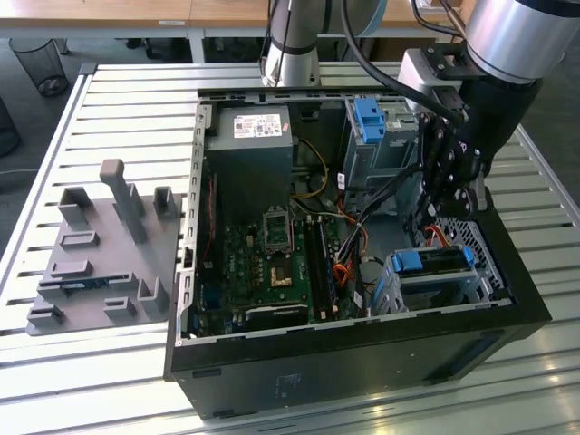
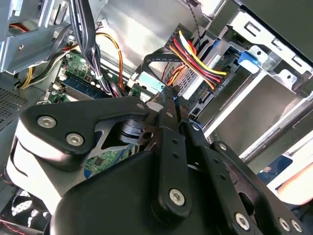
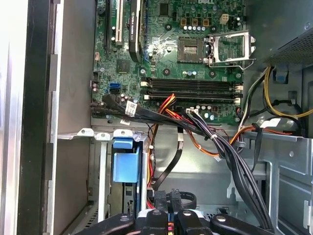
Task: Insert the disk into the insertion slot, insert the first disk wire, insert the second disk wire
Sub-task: 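Insert the second disk wire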
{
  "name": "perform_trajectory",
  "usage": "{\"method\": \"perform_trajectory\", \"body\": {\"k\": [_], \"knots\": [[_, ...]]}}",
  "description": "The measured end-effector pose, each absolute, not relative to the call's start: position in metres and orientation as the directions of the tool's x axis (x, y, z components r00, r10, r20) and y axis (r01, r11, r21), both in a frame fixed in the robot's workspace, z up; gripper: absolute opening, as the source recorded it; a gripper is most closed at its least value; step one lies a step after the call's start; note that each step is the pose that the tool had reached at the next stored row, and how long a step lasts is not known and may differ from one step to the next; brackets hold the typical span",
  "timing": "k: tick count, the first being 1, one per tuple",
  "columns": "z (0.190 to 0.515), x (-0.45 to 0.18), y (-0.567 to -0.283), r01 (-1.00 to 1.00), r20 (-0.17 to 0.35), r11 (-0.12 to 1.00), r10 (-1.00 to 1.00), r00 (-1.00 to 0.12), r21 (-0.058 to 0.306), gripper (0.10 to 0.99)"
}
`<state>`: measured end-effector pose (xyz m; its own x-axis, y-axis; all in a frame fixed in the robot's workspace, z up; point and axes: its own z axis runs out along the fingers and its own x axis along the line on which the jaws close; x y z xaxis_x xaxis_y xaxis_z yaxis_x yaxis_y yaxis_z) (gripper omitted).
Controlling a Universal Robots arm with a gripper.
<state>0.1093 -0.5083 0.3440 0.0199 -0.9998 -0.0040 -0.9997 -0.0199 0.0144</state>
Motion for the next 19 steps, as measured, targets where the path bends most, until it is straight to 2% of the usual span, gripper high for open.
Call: {"method": "perform_trajectory", "body": {"k": [2,7,19], "knots": [[0.344,0.109,-0.508,-1.000,-0.006,-0.020,-1.000,0.020,0.014,0.149],[0.344,0.109,-0.508,-1.000,-0.065,-0.021,-0.998,0.020,0.013,0.149],[0.342,0.109,-0.518,-1.000,-0.065,-0.021,-0.998,0.020,0.012,0.149]]}}
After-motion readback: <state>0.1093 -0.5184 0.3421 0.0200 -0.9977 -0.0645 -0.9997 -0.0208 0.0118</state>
